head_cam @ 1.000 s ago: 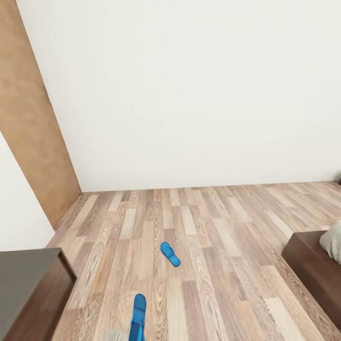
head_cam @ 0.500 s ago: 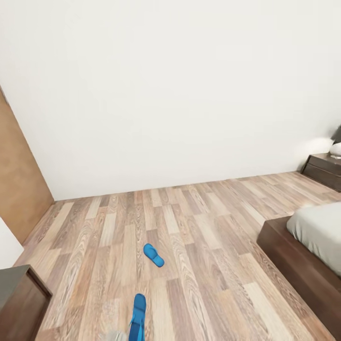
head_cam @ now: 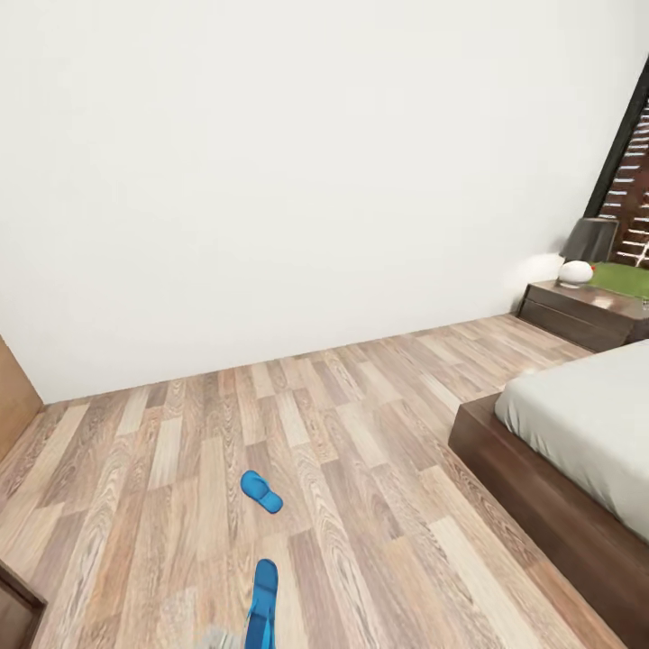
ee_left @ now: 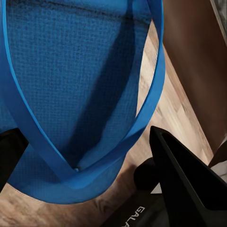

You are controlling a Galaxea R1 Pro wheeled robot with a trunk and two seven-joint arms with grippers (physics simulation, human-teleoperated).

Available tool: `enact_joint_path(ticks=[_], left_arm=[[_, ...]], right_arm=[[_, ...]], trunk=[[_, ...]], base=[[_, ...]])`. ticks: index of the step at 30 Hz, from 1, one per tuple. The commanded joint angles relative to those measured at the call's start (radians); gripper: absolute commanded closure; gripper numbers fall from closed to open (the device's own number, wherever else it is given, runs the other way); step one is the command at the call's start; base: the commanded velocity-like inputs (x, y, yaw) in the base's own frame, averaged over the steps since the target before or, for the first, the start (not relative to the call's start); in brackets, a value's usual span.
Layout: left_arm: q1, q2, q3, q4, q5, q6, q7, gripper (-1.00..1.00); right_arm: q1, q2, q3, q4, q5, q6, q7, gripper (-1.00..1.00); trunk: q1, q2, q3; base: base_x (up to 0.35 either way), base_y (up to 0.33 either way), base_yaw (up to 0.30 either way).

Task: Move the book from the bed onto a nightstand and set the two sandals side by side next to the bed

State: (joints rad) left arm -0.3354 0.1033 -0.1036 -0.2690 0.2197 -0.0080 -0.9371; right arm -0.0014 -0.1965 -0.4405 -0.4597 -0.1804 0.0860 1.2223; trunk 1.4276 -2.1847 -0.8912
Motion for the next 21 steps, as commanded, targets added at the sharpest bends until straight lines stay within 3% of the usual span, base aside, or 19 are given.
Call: enact_joint_path(ticks=[1, 21], left_arm=[[0.0, 0.001, -0.008, -0.001, 0.009, -0.001, 0.0, 1.0], [0.0, 0.002, -0.008, -0.001, 0.009, -0.001, -0.001, 1.0]], right_arm=[[0.0, 0.0, -0.001, 0.0, -0.004, 0.009, 0.003, -1.0], [0.0, 0.0, -0.001, -0.001, -0.004, 0.009, 0.003, -1.0]], trunk=[[0.0, 0.0, -0.001], [0.0, 0.0, -0.001]], base=[[0.0, 0.0, -0.283], [0.0, 0.0, -0.28]])
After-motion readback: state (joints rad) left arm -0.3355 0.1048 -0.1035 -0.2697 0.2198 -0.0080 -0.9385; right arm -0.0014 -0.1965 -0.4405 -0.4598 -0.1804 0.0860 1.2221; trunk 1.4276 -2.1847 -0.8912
